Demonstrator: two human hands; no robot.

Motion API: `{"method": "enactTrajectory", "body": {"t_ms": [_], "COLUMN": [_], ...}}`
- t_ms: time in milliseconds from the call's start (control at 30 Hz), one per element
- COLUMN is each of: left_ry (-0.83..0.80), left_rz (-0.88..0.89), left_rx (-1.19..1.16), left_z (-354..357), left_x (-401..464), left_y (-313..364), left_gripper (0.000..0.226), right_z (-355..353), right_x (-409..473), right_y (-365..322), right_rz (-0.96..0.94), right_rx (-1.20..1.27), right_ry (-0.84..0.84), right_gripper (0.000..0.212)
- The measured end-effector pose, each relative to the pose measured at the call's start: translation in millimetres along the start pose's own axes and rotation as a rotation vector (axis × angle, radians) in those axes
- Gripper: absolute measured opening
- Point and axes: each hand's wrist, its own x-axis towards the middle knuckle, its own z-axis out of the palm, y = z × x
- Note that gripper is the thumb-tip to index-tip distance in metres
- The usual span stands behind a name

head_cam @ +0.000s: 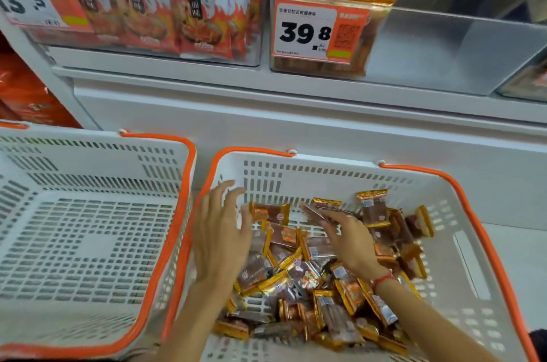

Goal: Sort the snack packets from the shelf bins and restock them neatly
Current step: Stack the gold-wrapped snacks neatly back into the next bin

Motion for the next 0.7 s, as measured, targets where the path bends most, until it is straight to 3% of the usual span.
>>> {"method": "enactTrajectory", "body": {"t_ms": [33,100,167,233,333,433,533,633,700], "left_ry": [-0.14,-0.49,-0.677,-0.626,-0.5,-0.486,-0.498,-0.5,-0.536], "left_rz": [-0.069,-0.278,-0.469,-0.581,-0.678,-0.739,-0.751,-0.831,-0.911], "left_rx": [-0.135,-0.465,-0.919,-1.154,-1.116,-1.111,-1.049,-1.081,-1.158], "left_z": [6,18,28,34,39,40,41,44,43], "left_x": [-5,-13,-16,-17,-16,-13,-10,-11,-11], "left_y": [12,35,47,47,34,20,13,9,6], "left_gripper": [0.027,0.045,0.051,0.026,0.021,0.012,0.015,0.009,0.014], "right_z": [-7,-20,-27,-27,-16,0,19,33,39], "right_x": [-5,-16,-28,-37,-43,-37,-17,-4,-4], "right_y": [-9,-28,-44,-51,-43,-21,5,22,28], "right_rz": [-0.037,-0.116,-0.212,-0.287,-0.31,-0.11,0.132,0.149,0.099], "right_rx": [0.082,0.21,0.241,0.219,0.213,0.214,0.021,-0.229,-0.393], "right_ry": [0.085,0.194,0.209,0.098,-0.108,-0.146,-0.236,-0.48,-0.547], "right_gripper": [0.031,0.029,0.03,0.034,0.041,0.044,0.046,0.054,0.057]}}
